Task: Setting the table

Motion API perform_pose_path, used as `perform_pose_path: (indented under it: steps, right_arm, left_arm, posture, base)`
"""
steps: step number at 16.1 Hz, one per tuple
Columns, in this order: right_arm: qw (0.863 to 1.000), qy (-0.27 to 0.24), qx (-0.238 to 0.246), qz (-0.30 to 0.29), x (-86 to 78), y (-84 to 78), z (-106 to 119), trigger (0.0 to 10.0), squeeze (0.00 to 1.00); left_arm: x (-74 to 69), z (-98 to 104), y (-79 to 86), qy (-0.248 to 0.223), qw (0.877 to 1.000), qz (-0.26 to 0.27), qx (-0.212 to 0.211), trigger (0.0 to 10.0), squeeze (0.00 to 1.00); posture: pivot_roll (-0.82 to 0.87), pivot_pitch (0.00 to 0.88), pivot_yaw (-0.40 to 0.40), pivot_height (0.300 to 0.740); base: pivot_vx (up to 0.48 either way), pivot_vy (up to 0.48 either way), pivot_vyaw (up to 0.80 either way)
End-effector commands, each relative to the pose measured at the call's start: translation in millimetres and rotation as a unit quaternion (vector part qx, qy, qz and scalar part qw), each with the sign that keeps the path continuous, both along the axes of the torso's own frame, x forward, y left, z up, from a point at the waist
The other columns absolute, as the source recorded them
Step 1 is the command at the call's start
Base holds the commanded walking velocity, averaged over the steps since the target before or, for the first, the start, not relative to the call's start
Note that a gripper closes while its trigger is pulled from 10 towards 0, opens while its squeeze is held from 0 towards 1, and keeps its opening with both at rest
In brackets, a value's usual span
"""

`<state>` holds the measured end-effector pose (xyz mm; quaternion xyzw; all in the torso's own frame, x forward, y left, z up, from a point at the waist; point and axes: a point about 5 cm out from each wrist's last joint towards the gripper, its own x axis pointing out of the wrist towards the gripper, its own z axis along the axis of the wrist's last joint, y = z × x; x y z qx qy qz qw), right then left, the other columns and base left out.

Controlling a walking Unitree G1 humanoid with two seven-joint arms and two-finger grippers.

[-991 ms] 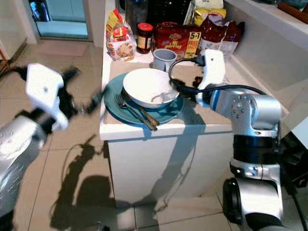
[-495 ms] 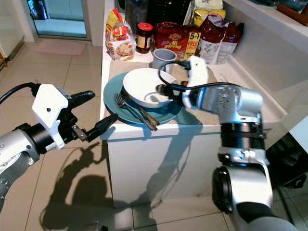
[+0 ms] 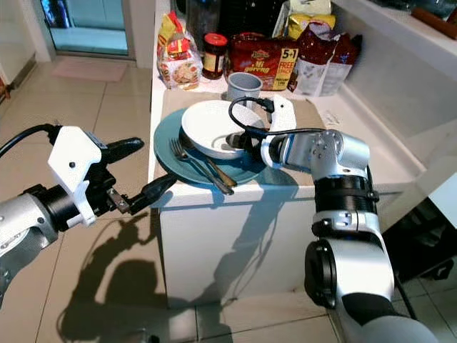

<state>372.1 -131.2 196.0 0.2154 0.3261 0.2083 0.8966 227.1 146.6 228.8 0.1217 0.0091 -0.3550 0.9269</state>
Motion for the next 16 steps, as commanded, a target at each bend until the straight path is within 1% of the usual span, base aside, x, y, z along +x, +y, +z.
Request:
perform_pose_path:
  steps: [1, 4, 11, 15, 16]
  right_arm:
    - [1.0, -0.016, 0.008, -0.011, 4.6, -3.7, 10, 0.0, 0.0]
    - [1.0, -0.012, 0.021, -0.019, 6.6, -4.0, 11, 0.0, 0.0]
    - [0.999, 0.006, 0.028, -0.025, 6.1, -6.3, 8, 0.0, 0.0]
    - [0.998, 0.009, 0.04, -0.046, 6.2, -15.2, 10, 0.0, 0.0]
    - [0.997, 0.006, 0.053, -0.051, 6.6, -18.7, 15, 0.0, 0.0]
  left_arm:
    - [-3.2, 4, -3.7, -0.007, 1.0, -0.01, 0.002, 10.0, 0.0]
    - [-3.6, 5, -4.4, -0.008, 1.0, -0.013, 0.0, 10.0, 0.0]
    - [-2.1, 8, -5.5, -0.012, 1.0, -0.019, -0.001, 10.0, 0.0]
    - [0.0, 8, -7.5, -0.012, 1.0, -0.021, -0.002, 10.0, 0.0]
    - [0.8, 9, -7.8, -0.013, 1.0, -0.022, -0.003, 10.0, 0.0]
  posture:
    - [0.09, 0.0, -0.15, 0.74]
    - [0.09, 0.0, -0.149, 0.74]
    - [0.09, 0.0, -0.137, 0.74]
    - [0.08, 0.0, -0.126, 0.74]
    - [0.07, 0.0, -0.121, 0.74]
  base:
    - [0.0, 0.0, 0.0]
    - [0.0, 0.0, 0.0]
    - [0.0, 0.0, 0.0]
    - [0.0, 0.0, 0.0]
    - [0.0, 0.0, 0.0]
